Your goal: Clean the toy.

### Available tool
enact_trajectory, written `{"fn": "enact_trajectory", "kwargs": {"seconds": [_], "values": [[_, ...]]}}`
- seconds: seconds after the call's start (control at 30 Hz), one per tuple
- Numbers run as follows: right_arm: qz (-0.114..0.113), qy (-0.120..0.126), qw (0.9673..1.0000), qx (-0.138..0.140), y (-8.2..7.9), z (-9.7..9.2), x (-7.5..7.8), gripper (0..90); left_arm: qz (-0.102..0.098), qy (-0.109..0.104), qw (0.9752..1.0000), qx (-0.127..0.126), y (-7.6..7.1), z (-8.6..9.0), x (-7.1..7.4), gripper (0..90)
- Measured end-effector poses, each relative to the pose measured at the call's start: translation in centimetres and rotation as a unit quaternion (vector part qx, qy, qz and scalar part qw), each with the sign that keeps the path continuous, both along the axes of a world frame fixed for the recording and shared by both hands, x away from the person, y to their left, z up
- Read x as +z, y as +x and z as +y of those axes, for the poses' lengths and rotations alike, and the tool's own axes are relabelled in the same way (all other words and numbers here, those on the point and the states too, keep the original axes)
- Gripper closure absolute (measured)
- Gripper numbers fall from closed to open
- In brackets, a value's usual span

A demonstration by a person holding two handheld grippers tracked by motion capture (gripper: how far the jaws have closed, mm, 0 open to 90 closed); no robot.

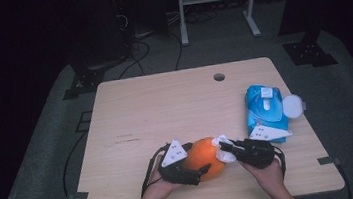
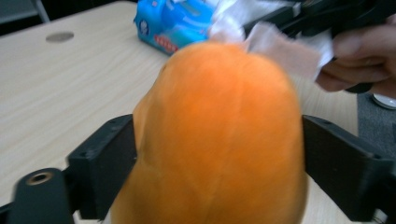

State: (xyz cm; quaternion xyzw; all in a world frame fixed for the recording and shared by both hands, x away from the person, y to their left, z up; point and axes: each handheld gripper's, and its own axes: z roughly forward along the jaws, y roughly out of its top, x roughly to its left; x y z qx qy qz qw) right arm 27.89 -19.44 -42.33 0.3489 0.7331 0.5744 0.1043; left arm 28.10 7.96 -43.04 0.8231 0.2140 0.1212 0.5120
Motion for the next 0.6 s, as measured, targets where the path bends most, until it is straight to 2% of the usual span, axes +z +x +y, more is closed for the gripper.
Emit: {"fn": "enact_trajectory", "kwargs": {"seconds": [0.07,0.13,0.2,0.3,0.4,0.5,0.6], "values": [[0.001,-0.001,1.0,0.003,-0.2,0.3,0.2,80.8,-0.009,0.007,0.9999,0.002,-0.3,-0.2,-0.1,20.3],[-0.008,0.002,0.9998,0.015,-0.7,0.9,0.8,81.0,-0.019,0.011,0.9997,0.007,-0.6,-0.6,0.2,27.3],[-0.025,0.008,0.9989,0.039,-1.4,1.7,1.6,81.0,-0.015,-0.001,0.9999,0.006,-0.7,-0.7,0.7,30.8],[-0.038,0.008,0.9981,0.049,-1.7,2.2,2.0,81.0,-0.005,-0.016,0.9999,-0.003,-0.9,-0.5,1.0,32.2],[-0.031,-0.005,0.999,0.031,-1.0,1.6,1.3,81.0,-0.006,-0.007,0.9999,-0.007,-0.8,-0.5,1.0,29.2],[-0.012,-0.004,0.9998,0.014,-0.3,1.0,0.2,81.0,-0.001,-0.011,0.9999,-0.006,-0.5,-0.6,0.8,18.7],[-0.012,-0.011,0.9999,0.006,-0.2,0.7,0.3,80.9,-0.003,-0.005,1.0,-0.005,-0.4,-0.4,0.6,16.2]]}}
